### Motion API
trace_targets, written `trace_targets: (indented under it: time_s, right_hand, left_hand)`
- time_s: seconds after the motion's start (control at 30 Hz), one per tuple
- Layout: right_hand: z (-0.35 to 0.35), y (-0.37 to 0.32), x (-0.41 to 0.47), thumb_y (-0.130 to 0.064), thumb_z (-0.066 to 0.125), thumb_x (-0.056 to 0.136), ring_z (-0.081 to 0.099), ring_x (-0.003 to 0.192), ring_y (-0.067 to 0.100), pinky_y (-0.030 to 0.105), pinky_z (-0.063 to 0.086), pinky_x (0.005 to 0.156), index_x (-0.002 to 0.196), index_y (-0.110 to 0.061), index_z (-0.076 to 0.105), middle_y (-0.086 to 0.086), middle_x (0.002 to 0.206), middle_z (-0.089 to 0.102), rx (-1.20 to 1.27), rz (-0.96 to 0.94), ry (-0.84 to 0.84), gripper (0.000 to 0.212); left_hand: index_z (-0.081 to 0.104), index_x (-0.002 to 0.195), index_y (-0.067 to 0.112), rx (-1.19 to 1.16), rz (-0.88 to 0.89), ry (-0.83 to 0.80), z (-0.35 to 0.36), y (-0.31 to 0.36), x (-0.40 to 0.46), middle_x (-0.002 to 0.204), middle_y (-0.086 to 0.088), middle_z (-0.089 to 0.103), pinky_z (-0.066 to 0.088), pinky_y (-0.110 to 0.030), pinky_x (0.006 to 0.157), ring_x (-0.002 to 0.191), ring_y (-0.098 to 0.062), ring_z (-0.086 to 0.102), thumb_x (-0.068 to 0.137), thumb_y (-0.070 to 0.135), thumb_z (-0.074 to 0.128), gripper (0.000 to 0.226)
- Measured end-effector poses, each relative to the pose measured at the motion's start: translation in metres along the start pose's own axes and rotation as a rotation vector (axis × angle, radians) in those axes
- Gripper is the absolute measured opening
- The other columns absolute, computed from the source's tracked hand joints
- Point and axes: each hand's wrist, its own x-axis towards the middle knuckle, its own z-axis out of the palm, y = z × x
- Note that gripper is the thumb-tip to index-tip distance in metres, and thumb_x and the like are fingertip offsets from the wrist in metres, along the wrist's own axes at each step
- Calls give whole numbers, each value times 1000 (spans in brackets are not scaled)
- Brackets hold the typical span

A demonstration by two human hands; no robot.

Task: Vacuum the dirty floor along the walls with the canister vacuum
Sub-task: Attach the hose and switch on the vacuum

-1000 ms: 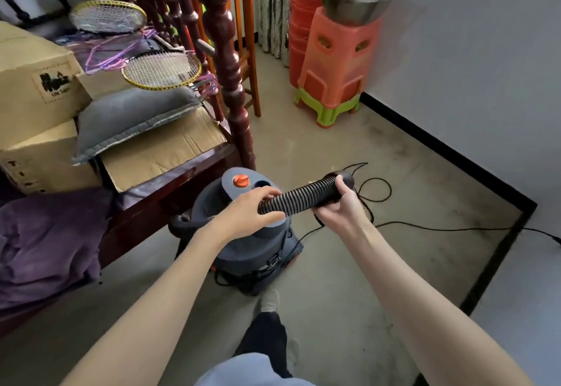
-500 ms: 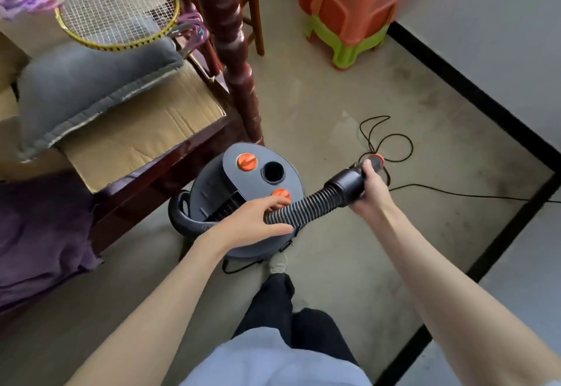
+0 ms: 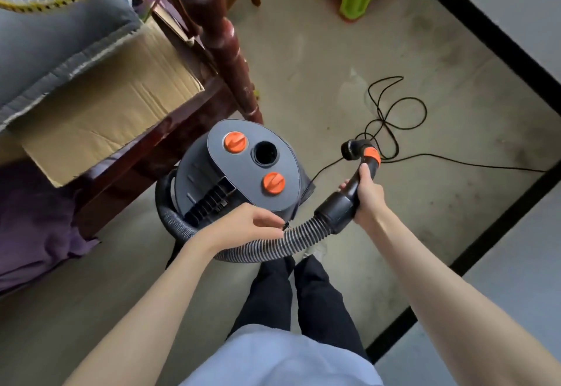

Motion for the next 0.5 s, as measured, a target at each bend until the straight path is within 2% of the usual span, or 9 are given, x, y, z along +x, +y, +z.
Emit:
trace_targets:
  time_s: [0.03,0.1,0.17,0.2,0.3,0.4,0.5]
  right_hand:
    - [-2,3,3,-34,53,99,54,56,17,24,51,47,99,-3,47,7,70,53,2,-7,-3,31]
    - [-2,8,8,-33,52,99,52,53,17,21,48,43,91,-7,47,7,68,51,-12,-40,-8,28]
    - [2,11,15,-33,52,99,52,50,17,23,48,45,87,-11,44,6,65,50,-42,-79,-21,27]
    - [3,13,18,-34,52,99,52,49,17,24,47,48,87,-11,44,6,64,51,-63,-91,-30,27]
    - [8,21,28,-35,52,98,51,52,18,28,47,53,85,-13,45,6,65,52,-104,-114,-71,27]
    - [9,27,31,-32,52,99,49,51,17,24,47,48,84,-12,45,6,63,51,-94,-129,-93,26]
    - [6,30,33,-33,52,99,50,49,16,26,47,49,85,-12,45,6,64,51,-109,-138,-88,26]
  left_hand:
    - [69,112,23,-3,-13,83,-3,-6,3,103,14,69,46,-21,94,98,2,62,84,25,70,28]
    - [69,112,16,82,-36,382,-8,-20,14,105,4,69,44,-20,90,92,-5,61,87,16,67,25]
    - [68,113,9,167,-40,641,-15,-32,30,107,-5,67,44,-25,92,91,-14,60,88,11,65,25]
    - [67,114,8,209,-27,694,-17,-37,39,108,-7,65,44,-30,95,96,-19,59,88,12,65,27]
    - [59,126,6,377,54,663,-15,-45,67,119,-9,58,36,-32,100,112,-26,48,87,22,67,43]
    - [53,132,6,474,130,623,-4,-45,92,122,-9,54,33,-34,98,112,-28,44,82,29,71,57]
    - [58,128,9,530,142,656,0,-50,108,119,-7,56,31,-34,94,110,-29,44,81,30,72,54]
